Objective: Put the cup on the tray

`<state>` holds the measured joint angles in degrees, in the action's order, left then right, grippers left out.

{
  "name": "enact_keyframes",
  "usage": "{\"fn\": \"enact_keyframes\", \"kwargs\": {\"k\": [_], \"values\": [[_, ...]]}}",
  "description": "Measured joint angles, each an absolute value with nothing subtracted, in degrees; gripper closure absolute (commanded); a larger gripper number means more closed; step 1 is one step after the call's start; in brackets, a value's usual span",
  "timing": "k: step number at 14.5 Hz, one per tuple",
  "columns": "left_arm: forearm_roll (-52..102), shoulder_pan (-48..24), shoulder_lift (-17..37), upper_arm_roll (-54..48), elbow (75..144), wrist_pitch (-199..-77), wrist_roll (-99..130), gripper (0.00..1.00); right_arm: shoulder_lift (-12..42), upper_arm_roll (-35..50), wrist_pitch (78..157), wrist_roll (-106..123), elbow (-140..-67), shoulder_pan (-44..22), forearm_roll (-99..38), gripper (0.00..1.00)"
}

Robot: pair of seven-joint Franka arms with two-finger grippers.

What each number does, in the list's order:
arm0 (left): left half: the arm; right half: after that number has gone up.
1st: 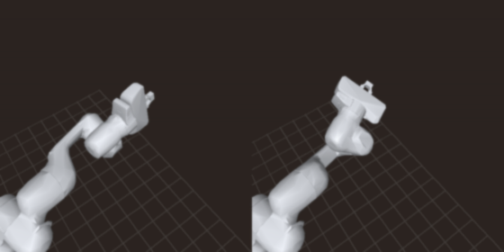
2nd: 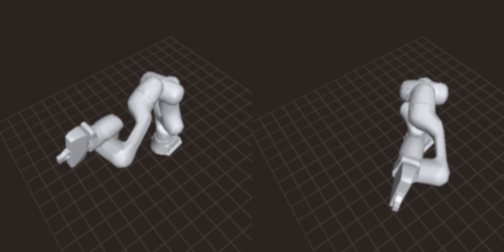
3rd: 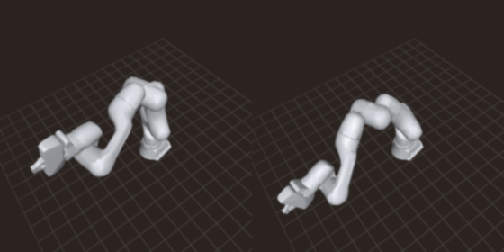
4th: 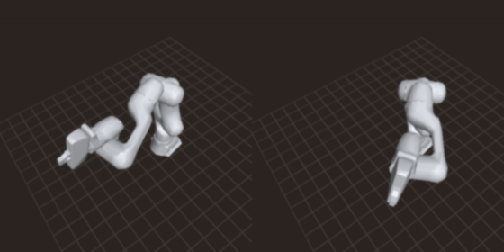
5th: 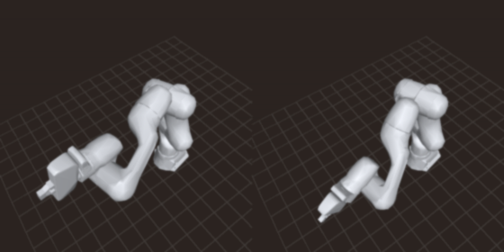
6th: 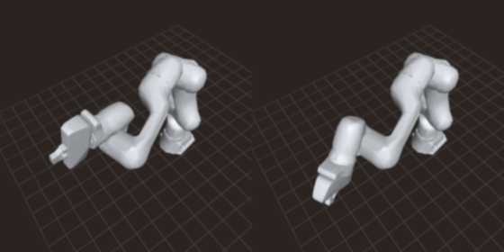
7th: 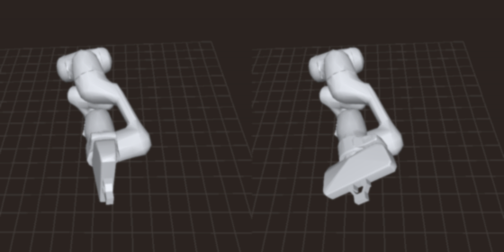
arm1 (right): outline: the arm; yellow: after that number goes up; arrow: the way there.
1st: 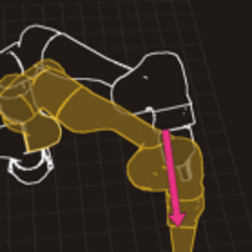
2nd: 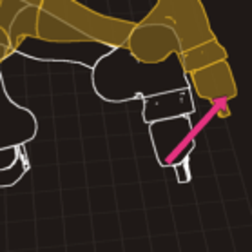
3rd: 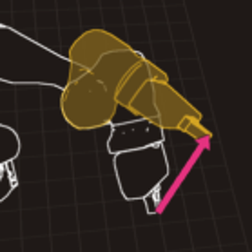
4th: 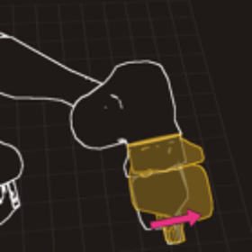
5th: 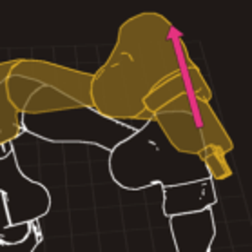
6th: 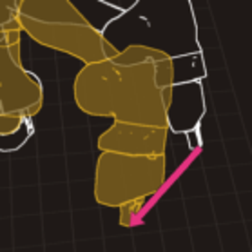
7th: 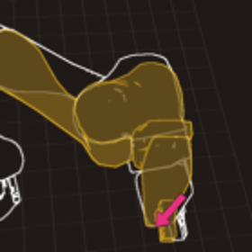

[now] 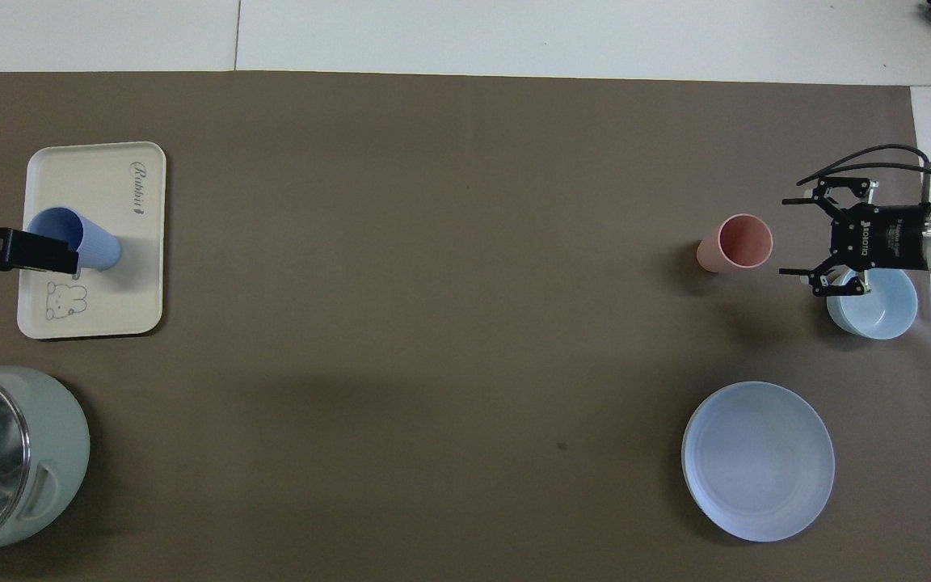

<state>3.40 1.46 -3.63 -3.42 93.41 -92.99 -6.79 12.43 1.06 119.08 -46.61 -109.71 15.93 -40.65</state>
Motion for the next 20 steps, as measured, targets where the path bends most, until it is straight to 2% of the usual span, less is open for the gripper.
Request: {"fn": "enact_keyframes", "kwargs": {"k": [3,9,12,15,20], "values": [[3.17,1.46,-2.96,-3.36,91.57,-89.8,-6.86,0.0,9.05,1.54,114.59,-41.68,-109.81,14.65,-30.37,0.01],[1.28,1.03,-2.57,-3.76,91.47,-88.06,-6.81,0.0,3.42,1.89,110.28,-21.29,-109.95,3.97,-14.6,0.01],[1.71,1.03,-2.55,-3.67,91.53,-88.25,-6.04,0.0,1.15,1.97,108.7,-13.87,-109.31,1.7,-6.86,0.01],[1.79,0.95,-2.55,-3.74,92.18,-88.29,-5.94,0.0,-0.24,1.95,104.01,-10.61,-105.44,1.85,-3.35,0.01],[1.79,1.07,-2.55,-3.19,92.3,-88.29,-5.63,0.0,-0.51,2.02,92.59,-10.37,-94.24,1.82,-2.07,0.01]]}}
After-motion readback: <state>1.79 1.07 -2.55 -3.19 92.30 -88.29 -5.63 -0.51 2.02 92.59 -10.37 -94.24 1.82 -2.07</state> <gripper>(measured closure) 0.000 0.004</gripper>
